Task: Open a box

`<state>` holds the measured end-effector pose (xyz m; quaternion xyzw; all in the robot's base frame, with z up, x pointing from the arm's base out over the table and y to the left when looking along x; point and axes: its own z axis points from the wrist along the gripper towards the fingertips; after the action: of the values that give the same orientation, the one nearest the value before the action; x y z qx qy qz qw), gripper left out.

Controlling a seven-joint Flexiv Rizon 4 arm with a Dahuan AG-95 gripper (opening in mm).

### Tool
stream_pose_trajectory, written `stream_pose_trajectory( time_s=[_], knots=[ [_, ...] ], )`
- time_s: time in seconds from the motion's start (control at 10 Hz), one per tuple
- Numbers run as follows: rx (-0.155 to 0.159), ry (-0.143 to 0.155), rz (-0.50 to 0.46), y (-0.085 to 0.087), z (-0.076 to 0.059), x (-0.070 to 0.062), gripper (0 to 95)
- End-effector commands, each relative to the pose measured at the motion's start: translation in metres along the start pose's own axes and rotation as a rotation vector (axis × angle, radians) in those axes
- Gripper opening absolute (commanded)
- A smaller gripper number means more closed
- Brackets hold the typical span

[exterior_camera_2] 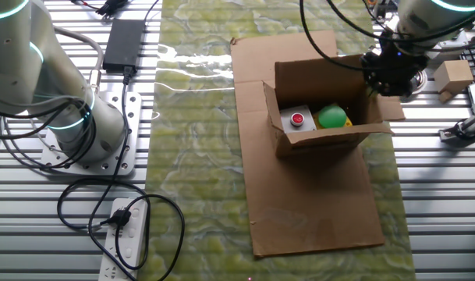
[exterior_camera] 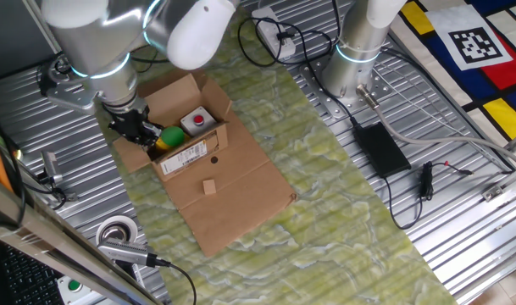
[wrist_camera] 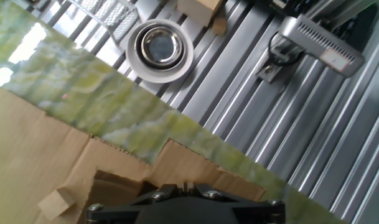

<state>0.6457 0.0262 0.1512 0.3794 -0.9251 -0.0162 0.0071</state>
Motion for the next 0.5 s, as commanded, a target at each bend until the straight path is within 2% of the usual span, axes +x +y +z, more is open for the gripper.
stream_pose_trajectory(
  time_s=[0.1,0.3,0.5],
  knots=[
    [-0.045,0.082,0.075,0.001,-0.013,-0.002,0.0],
    [-0.076,0.116,0.084,0.007,-0.028,0.005,0.0],
    [-0.083,0.111,0.114,0.014,-0.033,0.021,0.0]
  ],
)
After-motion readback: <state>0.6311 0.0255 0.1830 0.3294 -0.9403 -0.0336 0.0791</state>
